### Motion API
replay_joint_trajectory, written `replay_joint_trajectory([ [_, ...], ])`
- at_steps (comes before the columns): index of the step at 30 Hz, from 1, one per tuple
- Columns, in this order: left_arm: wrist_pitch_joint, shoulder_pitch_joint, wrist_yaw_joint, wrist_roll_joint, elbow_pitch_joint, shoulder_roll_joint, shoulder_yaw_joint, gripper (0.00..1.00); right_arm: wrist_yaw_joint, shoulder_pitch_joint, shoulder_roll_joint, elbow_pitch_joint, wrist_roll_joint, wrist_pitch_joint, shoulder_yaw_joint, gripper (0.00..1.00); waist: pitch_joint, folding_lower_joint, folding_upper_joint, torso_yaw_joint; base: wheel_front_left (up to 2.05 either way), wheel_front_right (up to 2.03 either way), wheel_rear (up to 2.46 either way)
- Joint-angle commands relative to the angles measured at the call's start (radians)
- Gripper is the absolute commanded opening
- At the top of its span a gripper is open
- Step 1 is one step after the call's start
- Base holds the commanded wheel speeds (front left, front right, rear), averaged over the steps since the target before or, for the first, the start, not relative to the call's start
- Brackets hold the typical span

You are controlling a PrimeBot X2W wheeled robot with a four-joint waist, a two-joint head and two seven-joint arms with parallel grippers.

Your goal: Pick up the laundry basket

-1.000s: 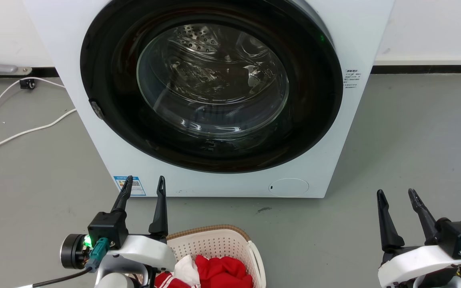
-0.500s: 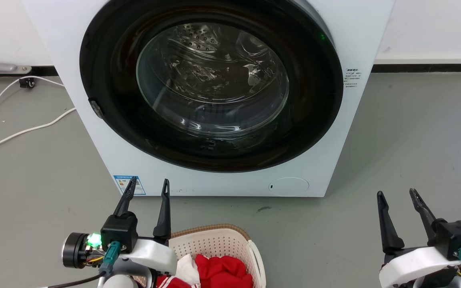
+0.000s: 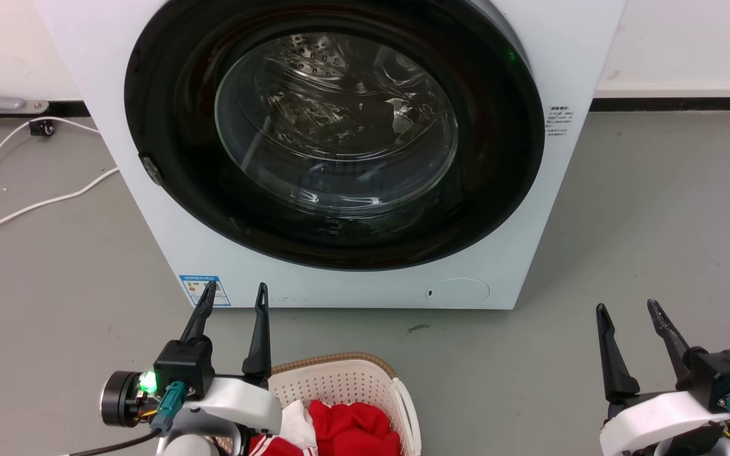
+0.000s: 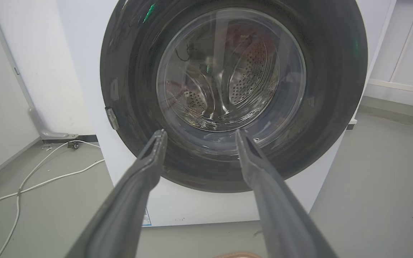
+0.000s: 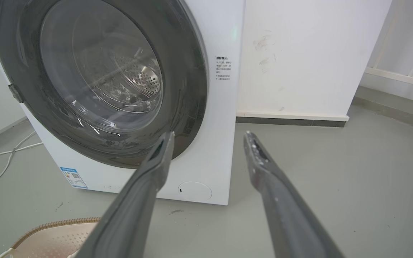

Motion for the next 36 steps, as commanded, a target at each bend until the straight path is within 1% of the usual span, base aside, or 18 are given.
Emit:
replay_joint_trajectory([
  [1,-0.005,-0.002,-0.003,-0.001,0.004,0.0,0.003,1.0,0.0,0.007,0.003,-0.001,0.004,-0.004,0.0,1.0,0.0,0.0,0.0,0.0,0.0,0.0,0.0],
  [11,-0.004,-0.011,-0.003,0.006,0.013,-0.004,0.007,1.0,0.0,0.0,0.003,0.0,0.006,-0.004,0.001,1.0,0.011,0.0,0.0,-0.002,0.0,0.0,0.0],
  [18,-0.004,-0.025,0.004,0.01,0.021,-0.005,0.01,1.0,0.0,-0.024,0.003,0.005,0.001,0.007,0.016,1.0,0.041,0.0,0.0,0.004,0.0,0.0,0.0],
  [22,-0.004,-0.032,0.019,0.01,0.029,-0.008,0.012,1.0,0.0,-0.047,0.003,0.02,-0.003,0.013,0.046,1.0,0.077,0.0,0.0,0.015,0.0,0.0,0.0],
  [27,-0.004,-0.047,0.028,0.006,0.05,-0.006,0.027,1.0,0.0,-0.089,0.003,0.056,-0.001,0.018,0.104,1.0,0.13,0.0,0.0,0.028,0.0,0.0,0.0],
  [36,-0.004,-0.057,0.039,-0.007,0.099,-0.005,0.058,1.0,0.0,-0.179,0.002,0.168,0.018,0.0,0.201,1.0,0.214,0.0,0.0,0.052,0.0,0.0,0.0],
])
